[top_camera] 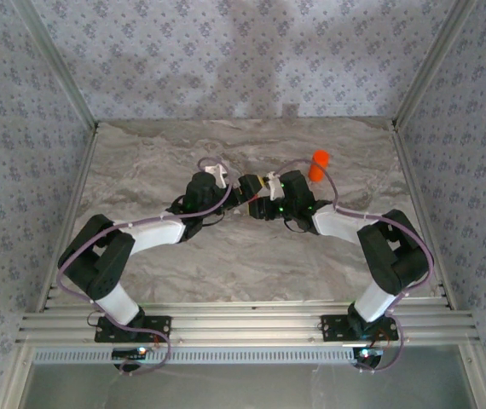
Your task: Sort the pills into containers
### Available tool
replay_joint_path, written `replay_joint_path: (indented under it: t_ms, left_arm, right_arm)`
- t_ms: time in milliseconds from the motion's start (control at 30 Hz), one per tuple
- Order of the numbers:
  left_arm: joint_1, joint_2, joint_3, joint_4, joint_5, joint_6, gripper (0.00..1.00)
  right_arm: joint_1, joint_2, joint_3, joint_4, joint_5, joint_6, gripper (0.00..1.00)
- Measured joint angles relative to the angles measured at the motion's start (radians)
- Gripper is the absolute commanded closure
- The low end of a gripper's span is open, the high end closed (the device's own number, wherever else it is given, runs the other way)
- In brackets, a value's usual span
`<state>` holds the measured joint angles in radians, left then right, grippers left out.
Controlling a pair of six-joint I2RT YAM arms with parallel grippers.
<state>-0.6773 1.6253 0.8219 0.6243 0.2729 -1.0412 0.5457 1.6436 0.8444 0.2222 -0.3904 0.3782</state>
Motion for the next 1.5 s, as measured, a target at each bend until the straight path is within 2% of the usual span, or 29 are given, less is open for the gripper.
replay_joint_path:
  t_ms: [533, 767, 1033, 1267, 1500]
  left_arm:
    - [-0.033, -0.01, 0.018, 0.001, -0.002, -0.016, 0.01]
    - [-0.021, -0.11, 0.013, -0.096, -0.088, 0.039, 0.01]
    - [0.063, -0.228, -0.047, -0.242, -0.186, 0.115, 0.01]
    - [0.083, -0.297, -0.08, -0.377, -0.261, 0.19, 0.01]
    - [0.1, -0.315, -0.111, -0.422, -0.287, 0.212, 0.01]
  right_arm:
    - [0.0, 0.018, -0.002, 0.001, 0.0, 0.0, 0.73]
    - [0.0, 0.018, -0.046, 0.013, 0.0, -0.001, 0.72]
    - [0.006, 0.018, -0.055, -0.065, 0.023, -0.068, 0.7]
    - [0.064, 0.022, -0.003, -0.202, 0.08, -0.169, 0.67]
    - [0.147, 0.085, 0.068, -0.285, 0.137, -0.265, 0.66]
